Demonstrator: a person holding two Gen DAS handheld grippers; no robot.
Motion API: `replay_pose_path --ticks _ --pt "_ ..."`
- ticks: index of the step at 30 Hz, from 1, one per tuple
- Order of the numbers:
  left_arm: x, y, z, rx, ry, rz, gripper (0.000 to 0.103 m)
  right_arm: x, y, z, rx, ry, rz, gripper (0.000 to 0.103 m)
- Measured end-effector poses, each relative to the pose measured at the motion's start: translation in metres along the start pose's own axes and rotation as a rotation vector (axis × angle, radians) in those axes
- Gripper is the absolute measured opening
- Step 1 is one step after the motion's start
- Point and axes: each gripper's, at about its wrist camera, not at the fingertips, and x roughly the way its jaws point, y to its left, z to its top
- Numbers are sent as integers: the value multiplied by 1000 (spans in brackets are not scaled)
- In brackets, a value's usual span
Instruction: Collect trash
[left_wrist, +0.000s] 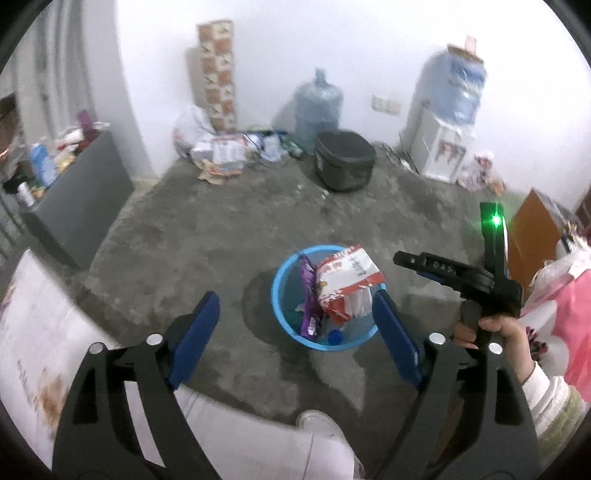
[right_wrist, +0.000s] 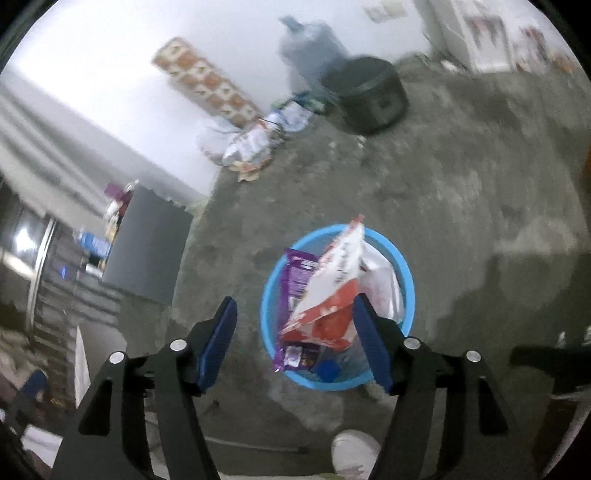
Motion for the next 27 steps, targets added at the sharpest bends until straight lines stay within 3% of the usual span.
replay_pose_path --ticks 6,15,23,27 --pt "-70 24 -28 -128 -95 53 85 -48 63 -18 -211 -56 -2 74" --pt "-168 49 -78 -335 -259 217 93 -122 168 -64 -557 -164 64 92" --pt "-213 50 -130 -425 -262 470 94 -176 225 -118 -762 -212 116 97" --pt "-229 53 -154 -466 -257 541 94 -193 238 -140 -803 -193 123 97"
